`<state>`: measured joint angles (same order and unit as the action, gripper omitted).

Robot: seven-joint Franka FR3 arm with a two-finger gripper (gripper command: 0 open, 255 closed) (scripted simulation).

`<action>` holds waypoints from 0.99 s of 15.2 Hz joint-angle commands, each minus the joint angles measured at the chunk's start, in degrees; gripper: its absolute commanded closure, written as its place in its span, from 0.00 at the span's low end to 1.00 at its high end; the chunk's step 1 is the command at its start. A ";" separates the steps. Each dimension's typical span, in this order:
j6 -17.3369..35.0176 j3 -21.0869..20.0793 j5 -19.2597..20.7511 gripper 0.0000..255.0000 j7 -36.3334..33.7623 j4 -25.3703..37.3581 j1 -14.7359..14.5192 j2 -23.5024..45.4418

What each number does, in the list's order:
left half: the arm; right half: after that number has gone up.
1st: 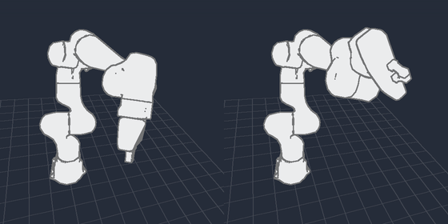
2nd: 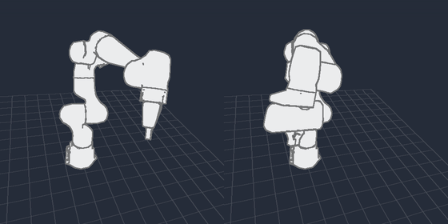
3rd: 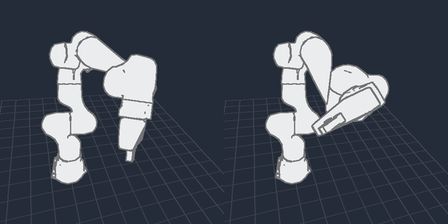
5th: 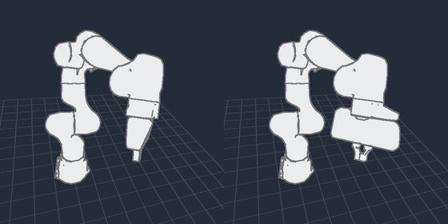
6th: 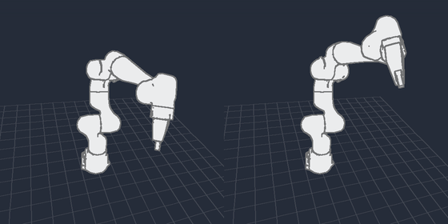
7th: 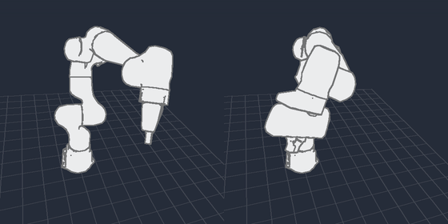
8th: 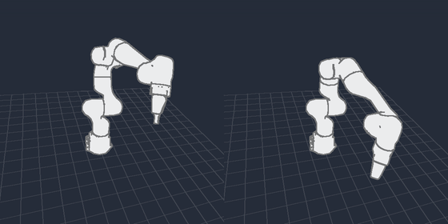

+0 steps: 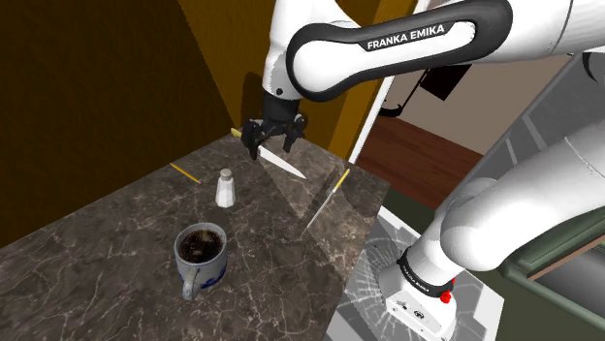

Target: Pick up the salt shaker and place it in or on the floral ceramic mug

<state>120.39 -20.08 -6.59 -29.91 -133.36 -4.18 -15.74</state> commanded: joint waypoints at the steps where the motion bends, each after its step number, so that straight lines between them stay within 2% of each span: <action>1: 1.73 -1.32 0.28 0.00 -2.63 2.30 -0.10 3.78; 7: 6.57 -4.51 3.73 0.00 -11.36 10.72 -1.11 16.69; 15: 12.19 -4.56 5.67 0.00 -12.87 8.71 -1.59 20.58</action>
<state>131.50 -24.66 -1.33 -42.53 -124.32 -5.71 4.07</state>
